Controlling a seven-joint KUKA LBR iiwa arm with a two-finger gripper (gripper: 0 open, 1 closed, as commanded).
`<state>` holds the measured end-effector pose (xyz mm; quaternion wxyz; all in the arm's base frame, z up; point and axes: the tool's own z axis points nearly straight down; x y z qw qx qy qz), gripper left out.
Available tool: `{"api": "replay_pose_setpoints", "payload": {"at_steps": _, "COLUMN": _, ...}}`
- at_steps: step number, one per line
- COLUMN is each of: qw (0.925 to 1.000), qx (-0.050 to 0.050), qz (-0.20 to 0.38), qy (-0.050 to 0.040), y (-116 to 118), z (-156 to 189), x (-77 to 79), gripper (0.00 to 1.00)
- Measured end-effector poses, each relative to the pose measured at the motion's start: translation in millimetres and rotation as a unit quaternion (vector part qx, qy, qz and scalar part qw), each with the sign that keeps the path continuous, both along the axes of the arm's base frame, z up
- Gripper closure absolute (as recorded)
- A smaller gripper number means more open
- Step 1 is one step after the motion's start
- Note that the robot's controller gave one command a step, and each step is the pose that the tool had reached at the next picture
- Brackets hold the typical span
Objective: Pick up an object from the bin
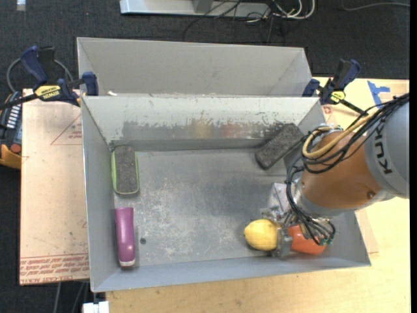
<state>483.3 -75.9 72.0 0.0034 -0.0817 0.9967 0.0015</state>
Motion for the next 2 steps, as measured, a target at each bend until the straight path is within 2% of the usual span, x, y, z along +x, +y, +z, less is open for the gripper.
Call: {"api": "replay_pose_setpoints", "payload": {"at_steps": 2, "qw": 1.0, "qx": 0.0, "qz": -0.001, "qy": 0.0001, "y": -0.5, "z": 14.5, "x": -0.1, "gripper": 1.0}}
